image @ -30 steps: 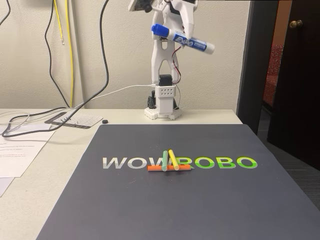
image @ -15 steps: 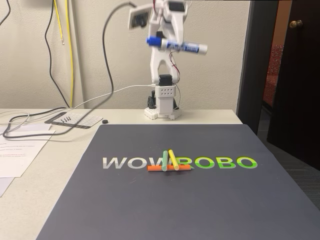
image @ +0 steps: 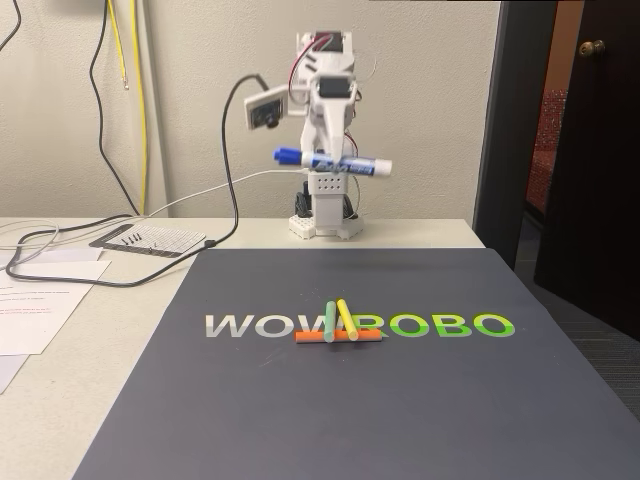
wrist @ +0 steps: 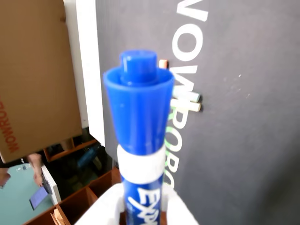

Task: Pick up the blue marker.

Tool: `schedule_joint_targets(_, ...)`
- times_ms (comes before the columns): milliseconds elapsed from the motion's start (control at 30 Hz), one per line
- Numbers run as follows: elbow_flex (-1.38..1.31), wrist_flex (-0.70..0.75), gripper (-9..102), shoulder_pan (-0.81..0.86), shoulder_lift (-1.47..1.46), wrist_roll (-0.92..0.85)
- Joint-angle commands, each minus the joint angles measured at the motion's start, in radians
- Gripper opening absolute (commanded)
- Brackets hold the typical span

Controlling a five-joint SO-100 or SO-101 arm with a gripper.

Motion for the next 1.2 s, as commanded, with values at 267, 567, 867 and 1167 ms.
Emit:
schedule_joint_targets(267, 0.339, -0.135, 0, 0.055, 0.319, -0.011)
schedule_joint_targets(567, 0.505, -0.16, 0, 0.072, 0.499, -0.005)
schedule_joint_targets(867, 0.624, -0.158, 0, 0.087, 0.67, -0.012)
schedule_joint_targets(1167, 0.637, -0.196, 0, 0.092, 0.68, -0.017)
